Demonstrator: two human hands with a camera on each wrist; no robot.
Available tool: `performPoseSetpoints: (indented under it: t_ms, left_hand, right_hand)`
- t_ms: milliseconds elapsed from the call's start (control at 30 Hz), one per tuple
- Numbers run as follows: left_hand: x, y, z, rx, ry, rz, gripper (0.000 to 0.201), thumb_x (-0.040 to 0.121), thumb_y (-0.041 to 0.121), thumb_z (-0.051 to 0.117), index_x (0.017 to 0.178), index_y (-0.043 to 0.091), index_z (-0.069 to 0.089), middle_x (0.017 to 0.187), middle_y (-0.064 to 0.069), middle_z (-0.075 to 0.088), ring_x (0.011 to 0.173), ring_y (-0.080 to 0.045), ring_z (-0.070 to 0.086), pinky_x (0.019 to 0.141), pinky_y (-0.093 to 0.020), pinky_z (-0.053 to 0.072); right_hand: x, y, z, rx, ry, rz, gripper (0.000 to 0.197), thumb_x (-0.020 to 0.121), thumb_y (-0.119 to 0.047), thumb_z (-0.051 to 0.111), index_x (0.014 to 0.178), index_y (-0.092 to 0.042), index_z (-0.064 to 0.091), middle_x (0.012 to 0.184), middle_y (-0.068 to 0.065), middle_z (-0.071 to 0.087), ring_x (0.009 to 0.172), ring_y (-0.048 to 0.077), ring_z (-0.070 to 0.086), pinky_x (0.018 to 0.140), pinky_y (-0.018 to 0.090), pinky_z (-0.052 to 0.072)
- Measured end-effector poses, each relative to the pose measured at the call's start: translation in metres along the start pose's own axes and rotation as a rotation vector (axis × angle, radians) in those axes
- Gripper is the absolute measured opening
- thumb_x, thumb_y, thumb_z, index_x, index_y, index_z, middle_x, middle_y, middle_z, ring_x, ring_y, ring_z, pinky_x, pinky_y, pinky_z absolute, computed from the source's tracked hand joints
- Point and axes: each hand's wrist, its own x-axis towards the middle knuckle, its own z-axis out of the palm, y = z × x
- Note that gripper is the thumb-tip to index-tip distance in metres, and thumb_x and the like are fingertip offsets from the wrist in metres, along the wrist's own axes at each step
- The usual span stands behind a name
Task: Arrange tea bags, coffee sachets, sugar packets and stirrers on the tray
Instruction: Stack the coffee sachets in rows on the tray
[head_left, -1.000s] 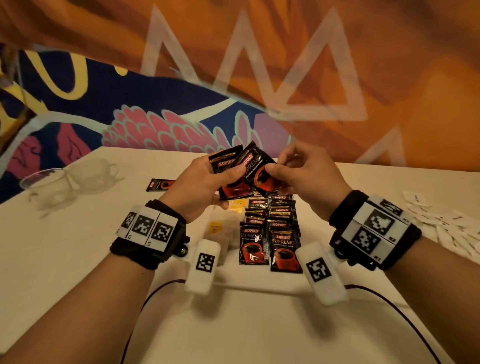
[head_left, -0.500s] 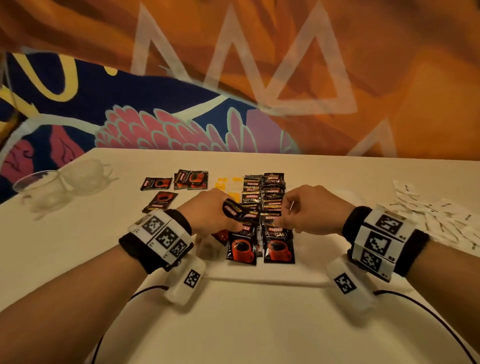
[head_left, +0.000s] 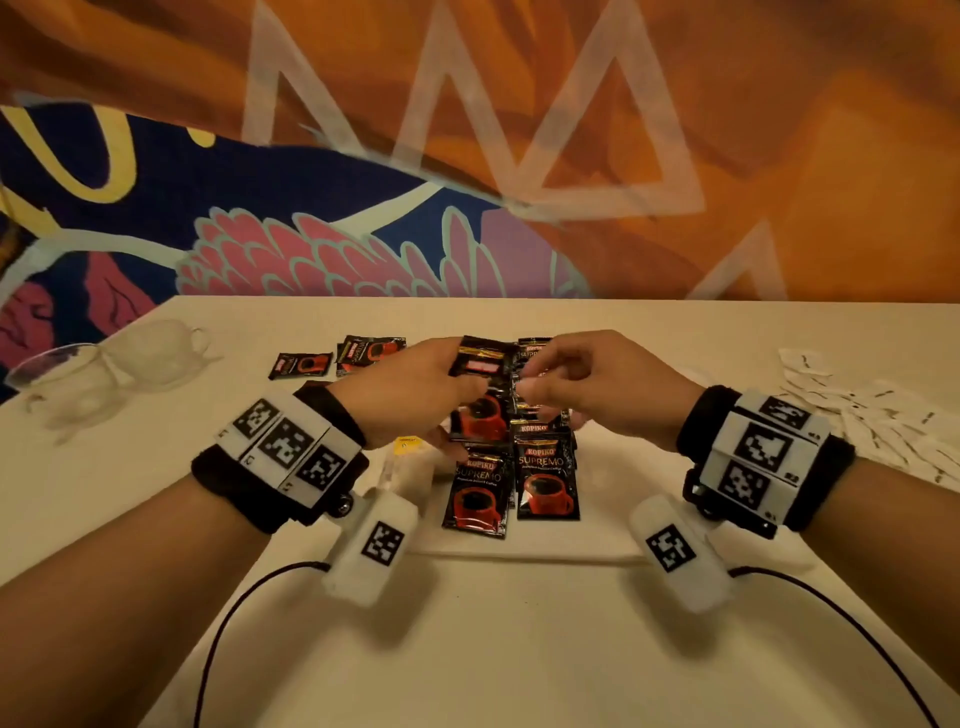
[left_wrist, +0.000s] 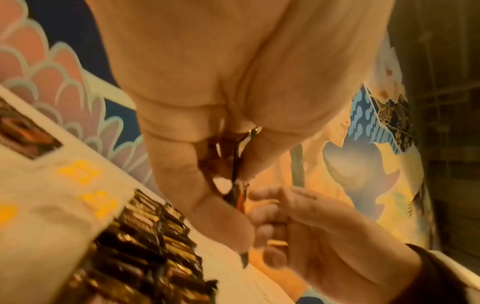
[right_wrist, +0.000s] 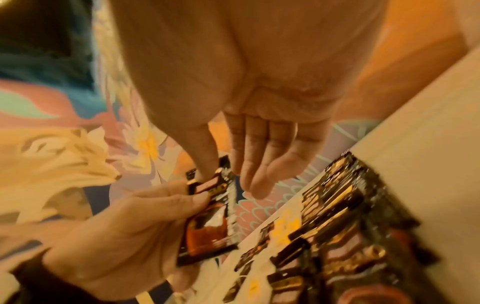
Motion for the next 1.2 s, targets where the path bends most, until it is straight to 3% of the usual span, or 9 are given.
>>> performPoseSetpoints:
  t_ms: [133, 267, 367, 433, 667, 800, 867, 1033, 1200]
  left_hand:
    - [-0.001, 0.004, 0.005, -0.079, -0.020, -0.002, 0.015, 0.093, 0.006, 0.058, 0.107, 0.007, 0.052, 0.104, -0.016, 0.061, 0.087, -0.026, 0.066, 0.066, -0.043, 0.060]
    - [-0.003, -0.003, 0.002, -0.058, 0.021, -0.011, 0.015, 0.089, -0.001, 0.060, 0.101, 0.003, 0.053, 0.100, -0.020, 0.063, 0.078, -0.026, 0.068, 0.064, -0.035, 0.060]
    - [-0.003, -0.007, 0.011, -0.074, 0.021, -0.025, 0.016, 0.088, -0.002, 0.061, 0.102, 0.003, 0.055, 0.090, -0.014, 0.064, 0.072, -0.023, 0.069, 0.060, -0.035, 0.060]
    - [-0.001, -0.009, 0.014, -0.069, 0.028, -0.019, 0.015, 0.088, -0.002, 0.062, 0.099, 0.004, 0.054, 0.086, -0.011, 0.063, 0.067, -0.020, 0.068, 0.058, -0.033, 0.060]
    - [0.004, -0.009, 0.023, -0.137, 0.012, 0.007, 0.026, 0.087, 0.004, 0.066, 0.106, 0.006, 0.049, 0.077, -0.011, 0.059, 0.058, -0.021, 0.067, 0.060, -0.033, 0.060]
    - [0.003, -0.027, 0.012, 0.578, 0.110, 0.176, 0.032, 0.083, 0.033, 0.072, 0.109, 0.022, 0.057, 0.101, 0.007, 0.065, 0.096, -0.014, 0.062, 0.083, -0.028, 0.051]
    - [-0.001, -0.035, 0.012, 0.794, 0.052, 0.230, 0.038, 0.085, 0.037, 0.068, 0.119, 0.026, 0.057, 0.117, 0.009, 0.057, 0.110, -0.011, 0.052, 0.090, -0.024, 0.043]
    - [-0.004, -0.048, 0.022, 1.037, -0.107, 0.357, 0.050, 0.083, 0.040, 0.067, 0.130, 0.030, 0.052, 0.127, 0.008, 0.052, 0.119, -0.016, 0.041, 0.099, -0.038, 0.039]
    - [-0.002, -0.049, 0.023, 1.049, -0.102, 0.357, 0.050, 0.082, 0.045, 0.064, 0.127, 0.027, 0.050, 0.122, 0.006, 0.054, 0.114, -0.016, 0.046, 0.097, -0.038, 0.042]
  right_hand:
    - [0.000, 0.003, 0.000, 0.048, 0.029, 0.028, 0.009, 0.083, -0.018, 0.073, 0.076, -0.015, 0.068, 0.060, -0.003, 0.067, 0.059, 0.009, 0.065, 0.053, 0.023, 0.045]
    - [-0.006, 0.015, 0.003, 0.141, -0.035, 0.175, 0.018, 0.078, -0.024, 0.078, 0.087, -0.012, 0.067, 0.071, 0.000, 0.071, 0.068, 0.014, 0.068, 0.057, 0.026, 0.045]
    - [-0.010, 0.013, 0.005, 0.254, -0.128, 0.203, 0.004, 0.087, -0.006, 0.065, 0.091, -0.008, 0.067, 0.067, 0.001, 0.069, 0.066, 0.015, 0.065, 0.056, 0.025, 0.044]
    - [-0.010, 0.012, 0.003, 0.321, -0.133, 0.237, 0.014, 0.087, 0.003, 0.056, 0.090, -0.006, 0.066, 0.072, 0.007, 0.068, 0.064, 0.016, 0.064, 0.055, 0.024, 0.043]
    - [-0.010, 0.018, 0.007, 0.171, -0.065, 0.267, 0.019, 0.081, -0.008, 0.074, 0.085, -0.013, 0.057, 0.064, 0.004, 0.063, 0.054, 0.014, 0.057, 0.051, 0.027, 0.043]
    - [-0.017, 0.032, 0.006, 0.131, -0.093, 0.339, 0.027, 0.080, -0.005, 0.075, 0.088, -0.015, 0.051, 0.063, 0.006, 0.066, 0.055, 0.017, 0.060, 0.050, 0.028, 0.045]
    - [-0.021, 0.036, 0.011, 0.038, -0.132, 0.331, 0.029, 0.078, -0.008, 0.077, 0.088, -0.015, 0.050, 0.066, 0.007, 0.069, 0.060, 0.020, 0.064, 0.054, 0.033, 0.050]
    - [-0.025, 0.027, 0.018, -0.408, -0.238, 0.228, 0.023, 0.084, -0.024, 0.070, 0.086, -0.021, 0.048, 0.077, 0.000, 0.066, 0.059, 0.014, 0.062, 0.058, 0.029, 0.052]
    - [-0.029, 0.017, 0.017, -0.667, -0.183, 0.050, 0.024, 0.082, -0.034, 0.069, 0.098, -0.024, 0.053, 0.097, -0.006, 0.053, 0.090, 0.019, 0.055, 0.076, 0.034, 0.051]
